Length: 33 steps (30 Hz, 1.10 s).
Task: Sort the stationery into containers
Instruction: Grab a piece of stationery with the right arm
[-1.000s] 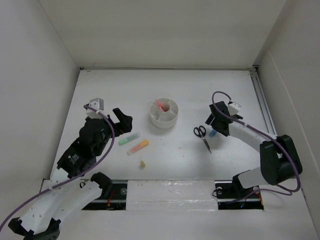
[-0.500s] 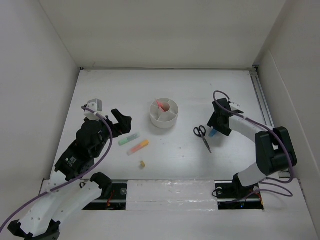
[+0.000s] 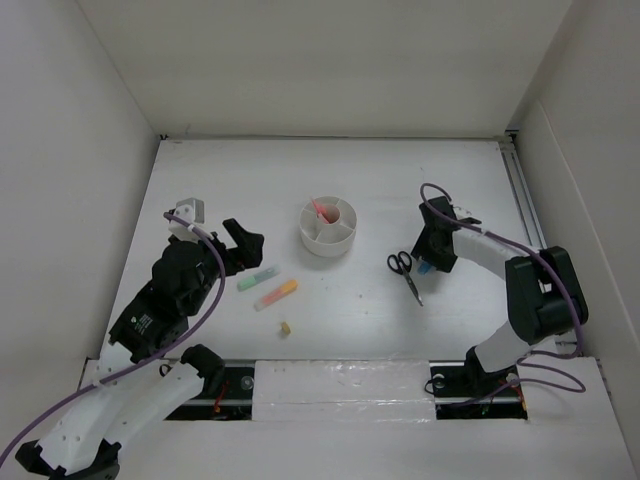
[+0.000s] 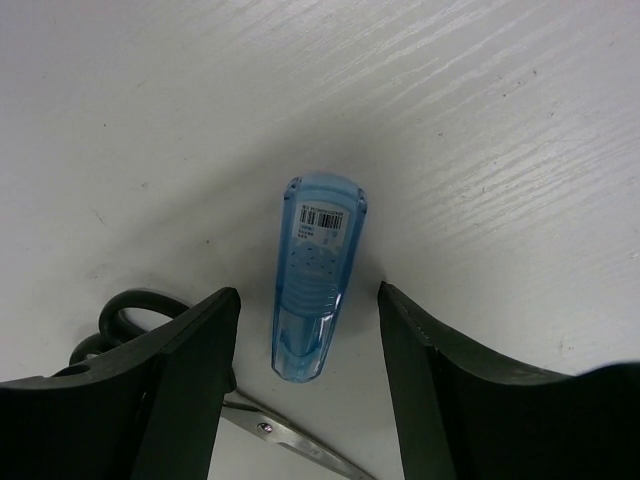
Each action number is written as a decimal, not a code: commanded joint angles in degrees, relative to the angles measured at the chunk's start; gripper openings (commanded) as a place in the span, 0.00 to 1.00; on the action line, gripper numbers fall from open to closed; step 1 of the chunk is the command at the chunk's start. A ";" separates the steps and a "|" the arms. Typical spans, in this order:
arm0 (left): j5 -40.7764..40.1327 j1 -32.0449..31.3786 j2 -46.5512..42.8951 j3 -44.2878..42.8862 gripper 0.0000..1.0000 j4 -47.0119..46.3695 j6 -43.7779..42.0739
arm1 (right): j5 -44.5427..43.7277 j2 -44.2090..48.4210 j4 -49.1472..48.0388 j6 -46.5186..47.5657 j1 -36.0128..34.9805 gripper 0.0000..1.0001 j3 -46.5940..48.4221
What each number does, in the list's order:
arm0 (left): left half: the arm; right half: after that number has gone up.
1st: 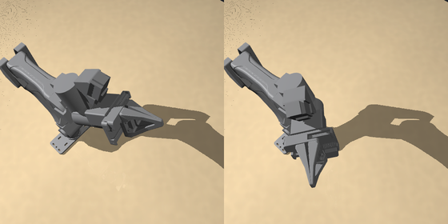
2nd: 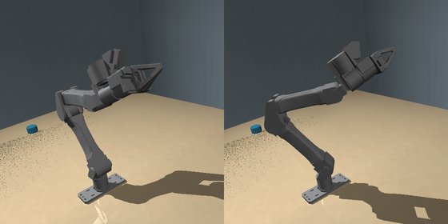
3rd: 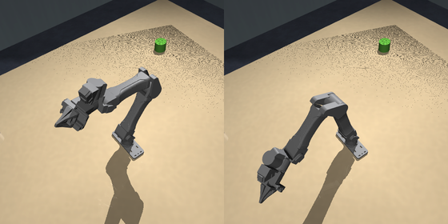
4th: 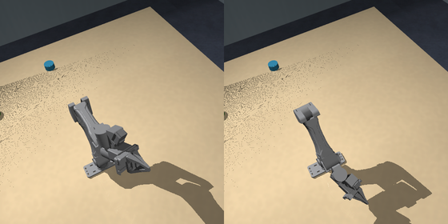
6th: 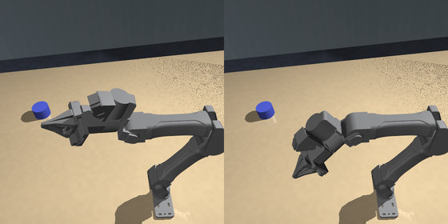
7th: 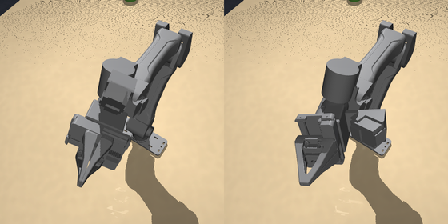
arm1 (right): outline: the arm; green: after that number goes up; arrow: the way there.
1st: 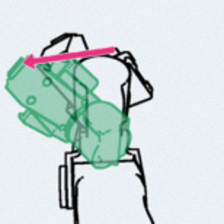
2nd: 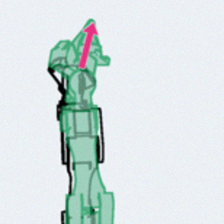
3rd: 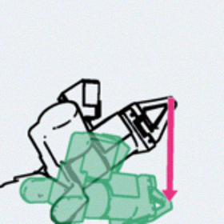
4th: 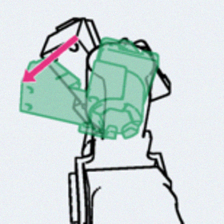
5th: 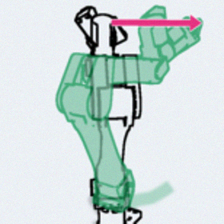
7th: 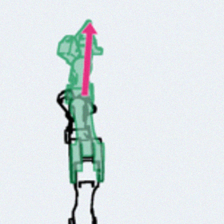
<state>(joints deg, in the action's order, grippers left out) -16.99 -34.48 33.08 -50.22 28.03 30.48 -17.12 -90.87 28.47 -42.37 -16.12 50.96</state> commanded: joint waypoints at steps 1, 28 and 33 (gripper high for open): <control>0.91 0.11 -1.08 -1.81 0.99 -2.10 -1.04 | 1.39 -0.10 1.24 0.79 0.65 0.64 1.95; 2.49 0.11 -2.67 -2.34 0.99 -2.10 -1.56 | 4.73 -1.51 -1.47 9.31 1.97 0.00 3.54; 2.49 0.11 -3.20 -1.81 0.99 -3.16 -1.56 | 5.87 9.71 -9.91 13.88 -0.49 0.00 2.13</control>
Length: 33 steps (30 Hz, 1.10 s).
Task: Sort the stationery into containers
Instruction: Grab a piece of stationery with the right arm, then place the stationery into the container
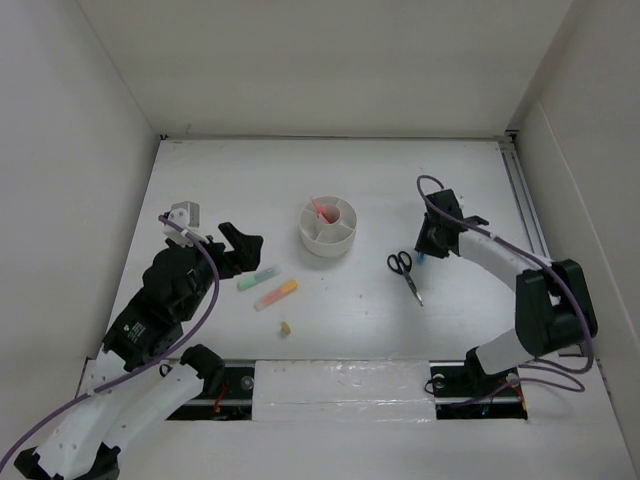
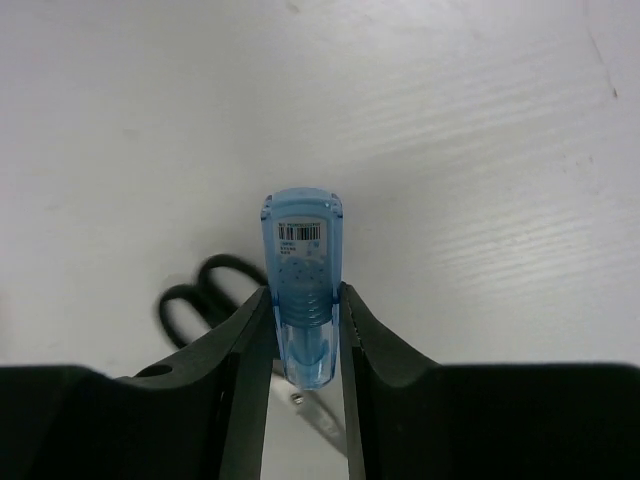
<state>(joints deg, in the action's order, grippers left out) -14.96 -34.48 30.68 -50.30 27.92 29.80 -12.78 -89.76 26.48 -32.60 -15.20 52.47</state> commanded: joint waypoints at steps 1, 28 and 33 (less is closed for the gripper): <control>0.46 0.11 -0.27 -1.73 0.99 -3.05 -0.89 | 3.61 10.46 -11.33 5.08 -1.41 0.00 0.01; 7.75 0.11 -3.35 0.65 0.99 -8.32 -4.67 | 65.42 -12.36 -44.85 32.78 -3.87 0.00 23.03; 7.75 0.11 -2.73 0.65 0.99 -7.80 -4.67 | 66.73 -13.69 -46.26 32.25 -4.40 0.00 23.12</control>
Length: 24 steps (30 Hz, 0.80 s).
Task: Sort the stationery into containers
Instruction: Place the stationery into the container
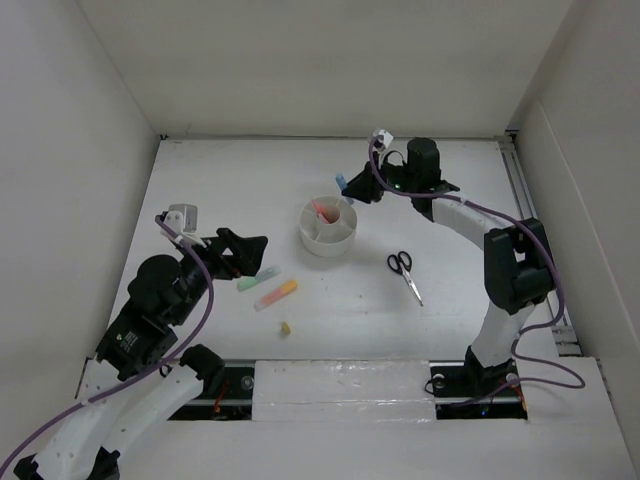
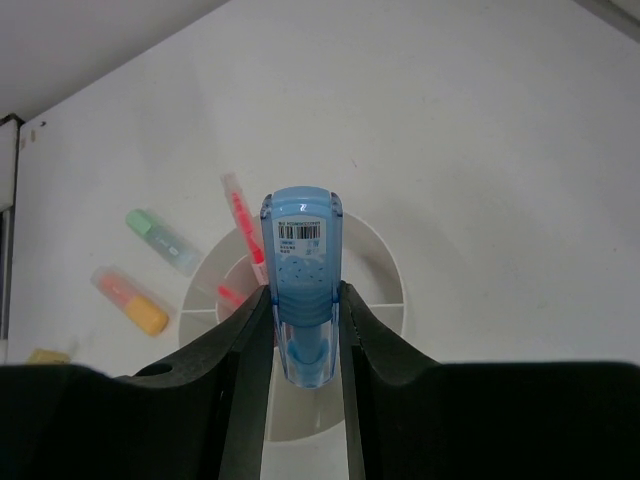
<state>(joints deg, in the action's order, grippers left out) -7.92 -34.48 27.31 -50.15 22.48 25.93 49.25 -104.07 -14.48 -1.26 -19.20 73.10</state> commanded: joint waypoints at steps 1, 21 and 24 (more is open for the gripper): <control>0.72 0.11 0.64 0.49 0.99 -2.35 -0.80 | 5.23 0.62 -6.17 0.38 -0.40 0.00 2.49; 1.24 0.11 -0.42 0.49 0.99 -2.35 -0.80 | 2.43 -0.52 -13.64 -3.31 -1.45 0.00 -8.85; 1.77 0.11 -0.42 0.49 0.99 -2.35 -0.80 | 1.90 -0.52 -14.26 -3.31 -1.45 0.00 -8.85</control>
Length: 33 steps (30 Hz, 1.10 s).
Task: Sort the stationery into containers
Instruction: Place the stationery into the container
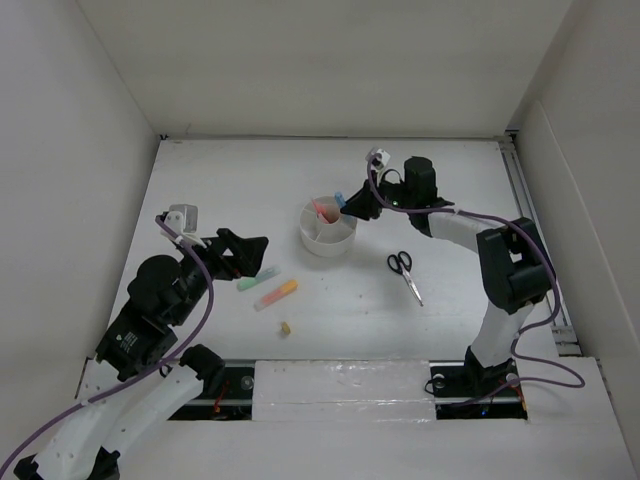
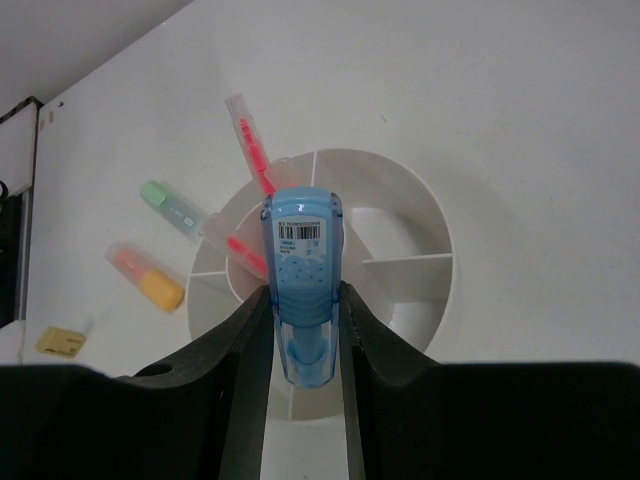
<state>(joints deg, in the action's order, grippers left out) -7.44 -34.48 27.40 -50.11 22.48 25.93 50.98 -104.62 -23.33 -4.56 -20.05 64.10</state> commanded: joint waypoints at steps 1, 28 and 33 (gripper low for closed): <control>1.29 0.11 -0.50 0.45 0.99 -2.35 -0.80 | 0.17 0.03 -5.93 -0.54 -0.60 0.00 -0.37; 1.82 0.11 -1.56 0.45 0.99 -2.88 -0.80 | 0.17 -1.29 -9.10 -1.16 0.01 0.12 -1.78; 2.34 0.11 -1.56 0.45 0.99 -2.88 -0.80 | -0.36 -0.68 -9.10 -1.16 0.01 0.15 -2.83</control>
<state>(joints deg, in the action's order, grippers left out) -6.00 -34.48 26.37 -50.11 22.11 25.91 50.50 -107.61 -29.12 -6.09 -20.27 62.70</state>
